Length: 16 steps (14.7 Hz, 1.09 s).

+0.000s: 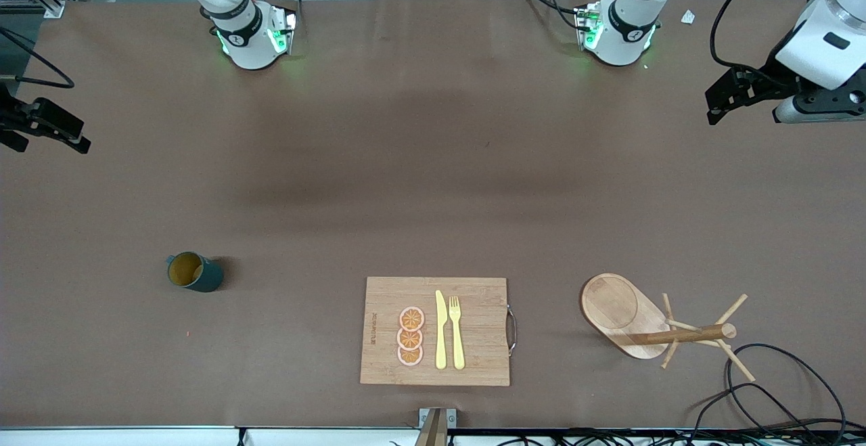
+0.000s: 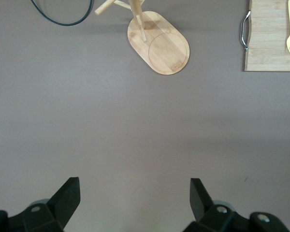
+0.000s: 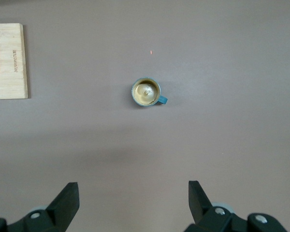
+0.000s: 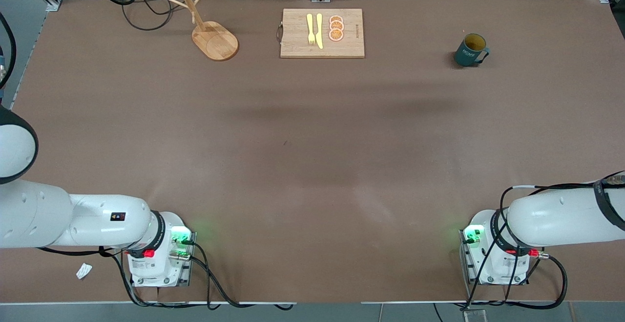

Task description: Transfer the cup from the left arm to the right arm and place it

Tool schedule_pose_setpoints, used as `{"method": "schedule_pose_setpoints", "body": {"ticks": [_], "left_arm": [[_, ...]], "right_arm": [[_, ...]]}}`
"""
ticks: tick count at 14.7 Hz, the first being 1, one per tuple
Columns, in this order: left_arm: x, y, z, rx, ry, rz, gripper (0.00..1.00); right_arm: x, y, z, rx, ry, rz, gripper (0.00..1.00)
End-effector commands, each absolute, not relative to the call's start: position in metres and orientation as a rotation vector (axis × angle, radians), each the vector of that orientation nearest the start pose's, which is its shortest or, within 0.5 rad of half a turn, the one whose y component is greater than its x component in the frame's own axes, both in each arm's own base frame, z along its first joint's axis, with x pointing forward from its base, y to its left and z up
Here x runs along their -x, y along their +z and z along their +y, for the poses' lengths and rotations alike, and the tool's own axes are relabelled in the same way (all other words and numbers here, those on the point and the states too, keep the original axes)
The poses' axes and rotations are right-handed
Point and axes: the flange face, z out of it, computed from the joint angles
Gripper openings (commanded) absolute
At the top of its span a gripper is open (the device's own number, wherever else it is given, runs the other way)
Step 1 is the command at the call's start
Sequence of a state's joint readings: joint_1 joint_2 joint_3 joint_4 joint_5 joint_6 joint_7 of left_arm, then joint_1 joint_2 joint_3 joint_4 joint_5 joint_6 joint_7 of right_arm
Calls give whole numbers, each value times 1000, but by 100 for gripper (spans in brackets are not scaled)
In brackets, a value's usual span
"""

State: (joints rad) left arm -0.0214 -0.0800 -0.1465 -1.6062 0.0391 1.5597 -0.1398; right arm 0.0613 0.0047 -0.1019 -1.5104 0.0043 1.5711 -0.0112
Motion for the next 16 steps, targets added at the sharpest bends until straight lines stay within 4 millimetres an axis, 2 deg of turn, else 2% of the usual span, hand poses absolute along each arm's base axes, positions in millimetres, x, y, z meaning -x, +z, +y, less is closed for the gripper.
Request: {"method": "schedule_pose_setpoints", "body": {"ticks": [1, 12, 13, 15, 16], "left_arm": [[-520, 651, -86, 3119, -52, 61, 100], [-524, 648, -84, 3127, -40, 76, 100], [-524, 648, -85, 3127, -40, 78, 100], [-524, 650, -85, 3126, -48, 78, 100], [-524, 652, -85, 3126, -52, 81, 100]], "right_arm": [[-545, 661, -24, 3159, -88, 9, 100], [-546, 665, -30, 3163, -98, 12, 100], [-545, 668, -36, 3163, -107, 26, 100], [-545, 685, -34, 3161, -165, 29, 100], [-546, 683, -32, 3161, -156, 27, 100]]}}
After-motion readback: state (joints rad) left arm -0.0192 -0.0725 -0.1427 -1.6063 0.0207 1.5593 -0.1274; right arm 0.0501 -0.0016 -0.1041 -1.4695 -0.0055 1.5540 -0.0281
